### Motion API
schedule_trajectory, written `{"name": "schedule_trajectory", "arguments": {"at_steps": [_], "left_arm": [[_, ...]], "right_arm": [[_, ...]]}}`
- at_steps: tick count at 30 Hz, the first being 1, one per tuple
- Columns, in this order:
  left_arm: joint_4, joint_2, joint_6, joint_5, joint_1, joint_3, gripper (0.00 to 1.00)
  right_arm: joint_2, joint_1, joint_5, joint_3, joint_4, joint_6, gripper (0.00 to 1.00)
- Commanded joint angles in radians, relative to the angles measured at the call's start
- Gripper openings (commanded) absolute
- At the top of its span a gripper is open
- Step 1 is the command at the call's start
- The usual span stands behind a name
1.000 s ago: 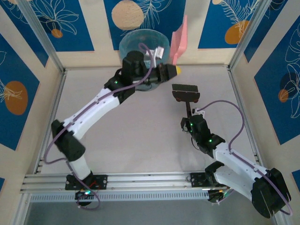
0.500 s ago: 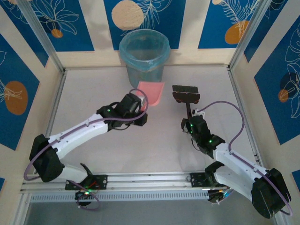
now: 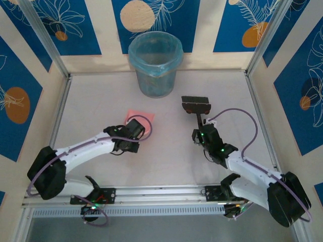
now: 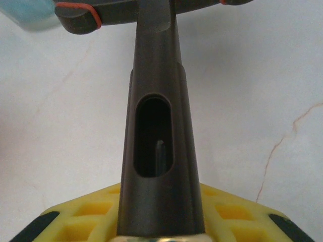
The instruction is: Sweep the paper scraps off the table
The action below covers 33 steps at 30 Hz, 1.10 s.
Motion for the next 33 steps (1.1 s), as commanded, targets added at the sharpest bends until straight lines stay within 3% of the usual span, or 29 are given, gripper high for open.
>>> {"name": "schedule_trajectory", "arguments": {"at_steps": [1, 5, 10, 15, 22, 27, 33], "left_arm": [[0.053, 0.021, -0.015, -0.011, 0.030, -0.037, 0.00], [0.113, 0.042, -0.016, 0.007, 0.063, -0.088, 0.02], [0.143, 0.068, -0.017, 0.020, 0.093, -0.120, 0.02], [0.154, 0.063, -0.017, 0.009, 0.098, -0.127, 0.08], [0.208, 0.096, -0.011, 0.078, 0.112, -0.132, 0.15], [0.208, 0.115, -0.006, 0.068, 0.113, -0.124, 0.23], [0.244, 0.119, 0.006, 0.123, 0.113, -0.131, 0.38]], "right_arm": [[0.057, 0.039, 0.003, 0.080, -0.005, 0.064, 0.00], [0.134, 0.110, -0.018, 0.150, -0.099, 0.166, 0.00], [0.239, 0.234, 0.066, 0.210, -0.156, 0.238, 0.00], [0.368, 0.321, 0.171, 0.217, -0.094, 0.267, 0.00], [0.483, 0.363, 0.164, 0.230, -0.034, 0.303, 0.04], [0.510, 0.370, 0.162, 0.235, -0.005, 0.308, 0.06], [0.527, 0.370, 0.128, 0.224, 0.029, 0.323, 0.09]]}}
